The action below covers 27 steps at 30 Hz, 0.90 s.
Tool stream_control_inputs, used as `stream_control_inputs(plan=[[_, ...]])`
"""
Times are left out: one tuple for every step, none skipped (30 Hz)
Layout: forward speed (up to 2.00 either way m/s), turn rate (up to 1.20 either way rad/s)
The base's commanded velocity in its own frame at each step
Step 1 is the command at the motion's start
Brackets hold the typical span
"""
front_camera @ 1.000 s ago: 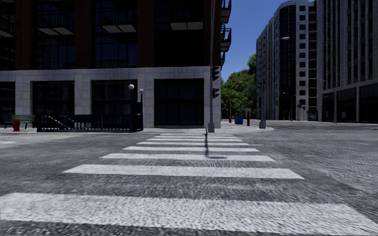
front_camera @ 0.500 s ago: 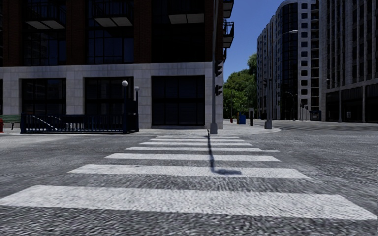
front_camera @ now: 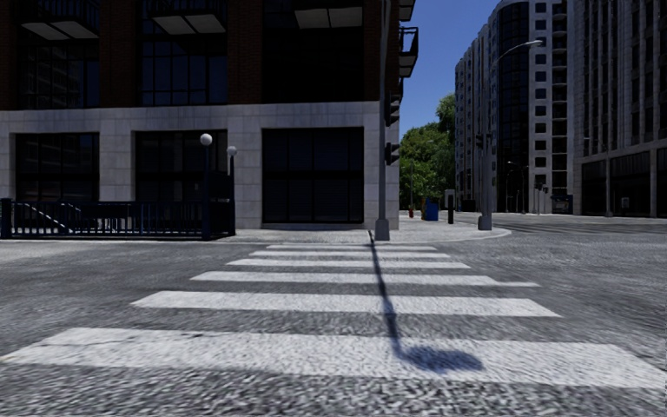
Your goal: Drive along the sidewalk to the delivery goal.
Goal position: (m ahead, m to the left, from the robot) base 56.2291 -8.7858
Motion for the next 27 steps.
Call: stream_control_inputs(plan=[[2.0, 0.0], [2.0, 0.0], [2.0, 0.0], [2.0, 0.0], [2.0, 0.0], [2.0, 0.0], [2.0, 0.0], [2.0, 0.0], [2.0, 0.0], [2.0, 0.0], [2.0, 0.0], [2.0, 0.0], [2.0, 0.0], [2.0, 0.0], [2.0, 0.0], [2.0, 0.0], [2.0, 0.0], [2.0, 0.0], [2.0, 0.0], [2.0, 0.0], [2.0, 0.0], [2.0, 0.0], [2.0, 0.0], [2.0, 0.0], [2.0, 0.0], [2.0, 0.0], [2.0, 0.0]])
